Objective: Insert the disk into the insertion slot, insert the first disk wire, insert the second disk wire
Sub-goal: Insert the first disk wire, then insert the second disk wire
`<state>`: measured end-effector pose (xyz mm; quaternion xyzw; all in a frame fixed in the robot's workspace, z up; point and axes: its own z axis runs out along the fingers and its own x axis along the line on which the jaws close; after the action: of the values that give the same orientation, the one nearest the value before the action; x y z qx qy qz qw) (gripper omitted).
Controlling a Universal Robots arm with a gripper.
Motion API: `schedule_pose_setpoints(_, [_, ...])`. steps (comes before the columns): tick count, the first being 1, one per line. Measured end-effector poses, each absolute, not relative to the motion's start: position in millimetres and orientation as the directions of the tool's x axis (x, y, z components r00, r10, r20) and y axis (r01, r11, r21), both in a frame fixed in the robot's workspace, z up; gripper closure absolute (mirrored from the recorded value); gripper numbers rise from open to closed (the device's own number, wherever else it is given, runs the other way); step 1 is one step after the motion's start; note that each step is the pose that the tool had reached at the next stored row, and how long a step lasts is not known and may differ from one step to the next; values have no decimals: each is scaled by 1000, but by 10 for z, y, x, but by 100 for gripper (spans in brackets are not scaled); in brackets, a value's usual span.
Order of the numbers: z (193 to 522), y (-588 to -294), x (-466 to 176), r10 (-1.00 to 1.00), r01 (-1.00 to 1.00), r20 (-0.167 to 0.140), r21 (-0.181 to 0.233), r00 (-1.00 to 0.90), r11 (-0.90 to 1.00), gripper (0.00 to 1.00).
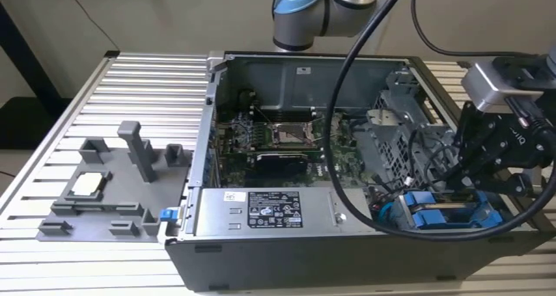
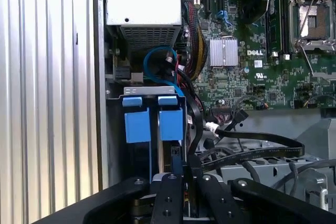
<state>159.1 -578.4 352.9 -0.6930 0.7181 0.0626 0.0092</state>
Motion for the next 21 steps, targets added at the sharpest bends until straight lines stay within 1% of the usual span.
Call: schedule_pose_setpoints(21, [3448,-5822,1608,-993,-996,-104,78,-59,51,84])
